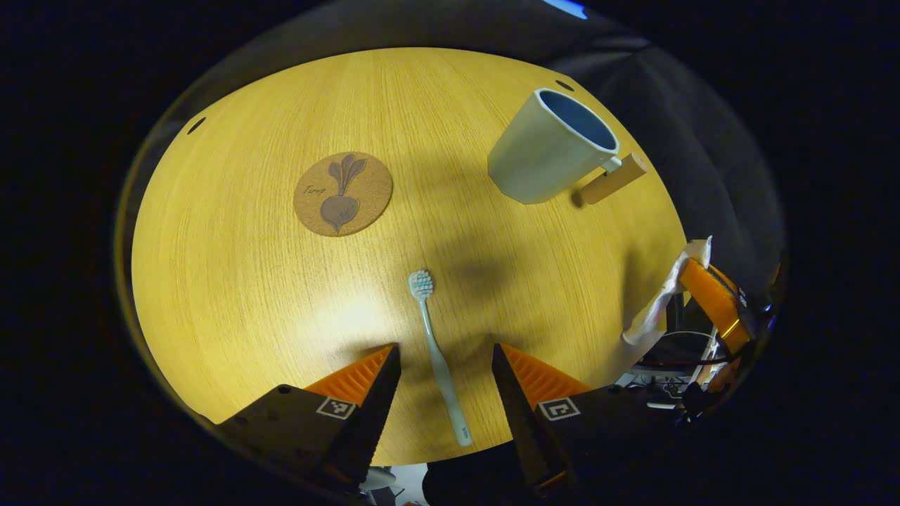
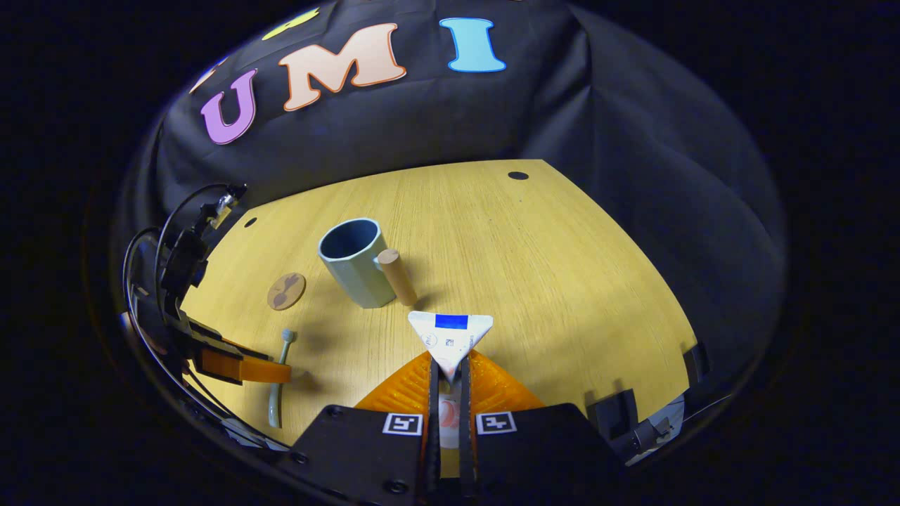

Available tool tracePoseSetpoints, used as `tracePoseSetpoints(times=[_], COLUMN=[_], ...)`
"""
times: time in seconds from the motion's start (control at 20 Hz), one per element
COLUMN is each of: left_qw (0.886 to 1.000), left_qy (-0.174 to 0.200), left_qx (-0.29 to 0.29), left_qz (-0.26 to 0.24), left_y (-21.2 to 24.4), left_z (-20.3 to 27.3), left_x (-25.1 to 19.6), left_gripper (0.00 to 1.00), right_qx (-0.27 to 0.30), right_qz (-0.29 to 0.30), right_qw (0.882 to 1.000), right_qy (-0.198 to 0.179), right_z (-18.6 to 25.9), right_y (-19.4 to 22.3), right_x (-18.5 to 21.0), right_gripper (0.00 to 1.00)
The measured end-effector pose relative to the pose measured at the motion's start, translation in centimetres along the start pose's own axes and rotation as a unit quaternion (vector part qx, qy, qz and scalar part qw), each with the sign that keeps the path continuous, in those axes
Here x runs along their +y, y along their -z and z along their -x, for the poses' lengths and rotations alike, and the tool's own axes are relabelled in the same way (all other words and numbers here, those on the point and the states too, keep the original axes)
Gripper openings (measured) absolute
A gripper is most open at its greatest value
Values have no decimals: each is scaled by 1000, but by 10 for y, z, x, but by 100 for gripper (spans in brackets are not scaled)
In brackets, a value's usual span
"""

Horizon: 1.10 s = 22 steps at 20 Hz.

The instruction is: Put the toothbrush and toothpaste on the desktop into the cup, then pick up the cup and place it on the coaster on the desktop.

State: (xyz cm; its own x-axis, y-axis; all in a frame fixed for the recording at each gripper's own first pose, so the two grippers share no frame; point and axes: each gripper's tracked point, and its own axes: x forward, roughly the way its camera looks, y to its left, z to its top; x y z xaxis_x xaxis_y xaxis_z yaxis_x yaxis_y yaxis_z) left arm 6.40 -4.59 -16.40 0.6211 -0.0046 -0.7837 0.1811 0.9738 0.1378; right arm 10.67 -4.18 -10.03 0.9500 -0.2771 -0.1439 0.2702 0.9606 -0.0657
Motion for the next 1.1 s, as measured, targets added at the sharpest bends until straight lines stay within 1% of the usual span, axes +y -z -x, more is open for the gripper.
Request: tracePoseSetpoints(times=[0.05,0.15,0.2,0.25,0.3,0.35,0.45,0.55,0.6,0.7,0.75,0.8,1.0,1.1], left_qw=[1000,1000,999,999,999,999,998,998,997,996,996,995,993,992], left_qy=[-1,-9,-15,-19,-21,-27,-34,-43,-48,-61,-65,-67,-83,-87], left_qx=[11,27,34,39,43,45,49,53,56,64,68,71,80,89], left_qz=[-1,-3,-2,1,5,5,8,9,7,3,3,5,12,5], left_y=[3,6,8,8,9,9,9,9,9,9,9,8,6,6], left_z=[-1,-3,-4,-5,-5,-6,-7,-7,-7,-8,-8,-9,-11,-11], left_x=[-2,-2,0,0,0,2,4,7,8,13,14,14,16,16], left_gripper=[79,69,67,61,61,50,42,38,33,29,23,21,21,19], right_qx=[-2,-8,-11,-12,-13,-12,-11,-10,-11,-14,-15,-16,-15,-13], right_qz=[-2,4,11,17,20,21,9,5,11,26,30,30,26,23], right_qw=[1000,1000,1000,1000,1000,1000,1000,1000,1000,1000,999,999,1000,1000], right_qy=[3,10,14,15,15,12,2,0,2,8,8,6,4,2], right_z=[1,1,2,2,3,5,6,6,6,5,5,5,5,7], right_y=[-1,-3,-4,-4,-4,-3,-3,-3,-4,-5,-6,-7,-6,-6], right_x=[-2,-8,-11,-14,-15,-17,-14,-14,-16,-22,-24,-24,-24,-24], right_gripper=[14,14,13,13,13,13,13,13,13,13,13,14,13,13])
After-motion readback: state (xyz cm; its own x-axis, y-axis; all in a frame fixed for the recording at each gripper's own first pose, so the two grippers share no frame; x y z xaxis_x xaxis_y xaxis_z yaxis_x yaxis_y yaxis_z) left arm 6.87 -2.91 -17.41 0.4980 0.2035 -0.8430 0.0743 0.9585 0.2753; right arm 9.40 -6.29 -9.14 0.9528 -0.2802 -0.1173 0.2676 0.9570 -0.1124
